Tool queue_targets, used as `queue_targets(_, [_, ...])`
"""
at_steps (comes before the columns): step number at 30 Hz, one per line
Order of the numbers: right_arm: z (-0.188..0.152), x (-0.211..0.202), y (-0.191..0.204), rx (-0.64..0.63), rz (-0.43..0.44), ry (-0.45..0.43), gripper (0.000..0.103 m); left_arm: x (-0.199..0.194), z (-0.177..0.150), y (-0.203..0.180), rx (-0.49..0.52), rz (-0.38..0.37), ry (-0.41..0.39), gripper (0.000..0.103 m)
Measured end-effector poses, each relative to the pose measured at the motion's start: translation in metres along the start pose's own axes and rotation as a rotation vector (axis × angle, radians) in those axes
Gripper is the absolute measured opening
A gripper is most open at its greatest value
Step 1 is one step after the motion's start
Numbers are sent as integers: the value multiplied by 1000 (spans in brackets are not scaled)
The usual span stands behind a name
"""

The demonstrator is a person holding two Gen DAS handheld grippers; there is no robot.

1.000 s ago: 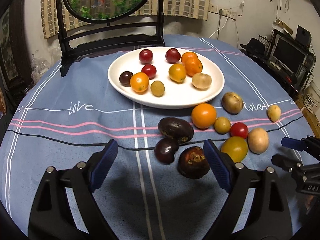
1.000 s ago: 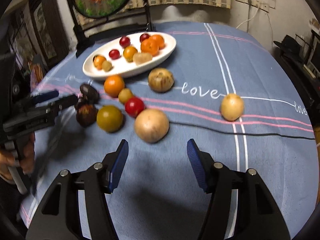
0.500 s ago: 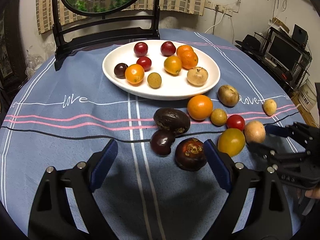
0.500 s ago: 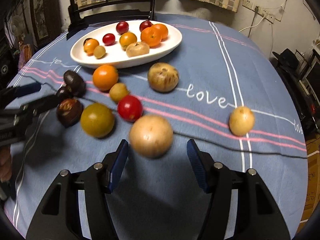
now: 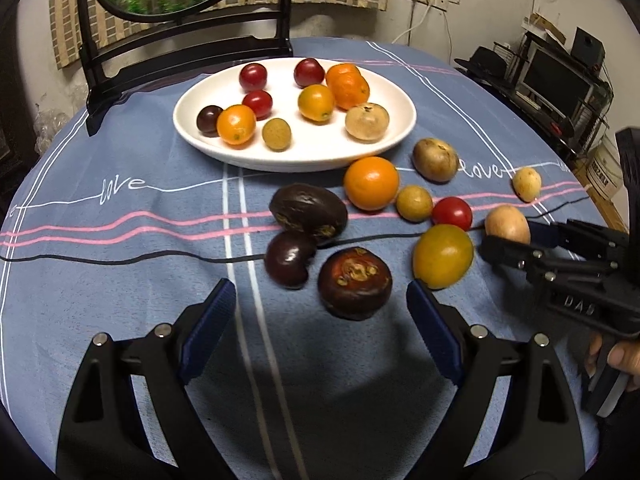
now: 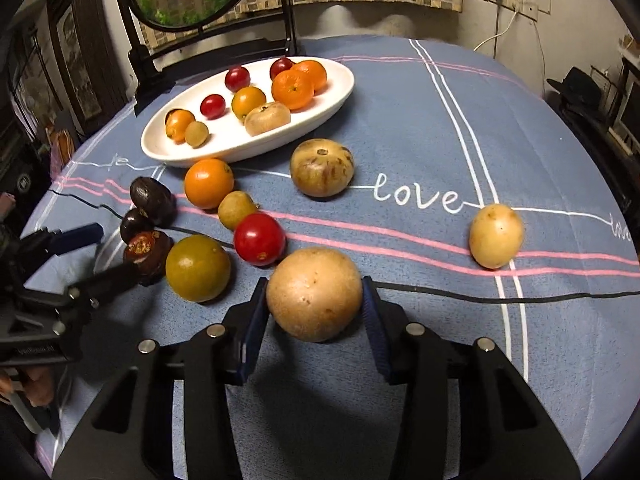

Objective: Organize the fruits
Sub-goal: 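Grasp the spotted dark brown fruit with the left tool while the right tool grasps the large beige fruit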

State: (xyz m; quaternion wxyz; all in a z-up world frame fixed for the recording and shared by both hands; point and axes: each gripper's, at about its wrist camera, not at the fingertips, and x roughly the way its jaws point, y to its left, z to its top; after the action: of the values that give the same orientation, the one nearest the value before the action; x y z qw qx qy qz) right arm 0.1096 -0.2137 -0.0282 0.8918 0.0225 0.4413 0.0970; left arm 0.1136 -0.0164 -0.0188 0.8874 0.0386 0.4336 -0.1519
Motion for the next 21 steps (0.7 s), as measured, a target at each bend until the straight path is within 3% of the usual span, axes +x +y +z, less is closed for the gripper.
queue_targets(4, [0, -2, -2, 21, 17, -10, 46, 5, -1, -1, -6, -2, 35, 88])
queue_targets(10, [1, -11, -1, 23, 49, -29, 46, 10, -2, -4, -39, -1, 69, 67])
queue_targets(18, [2, -17, -2, 26, 74, -37, 46, 21, 4, -27, -34, 91, 84, 60])
queue_targets(21, [1, -17, -1, 22, 76, -34, 46, 25, 9, -30, -37, 112, 77, 47])
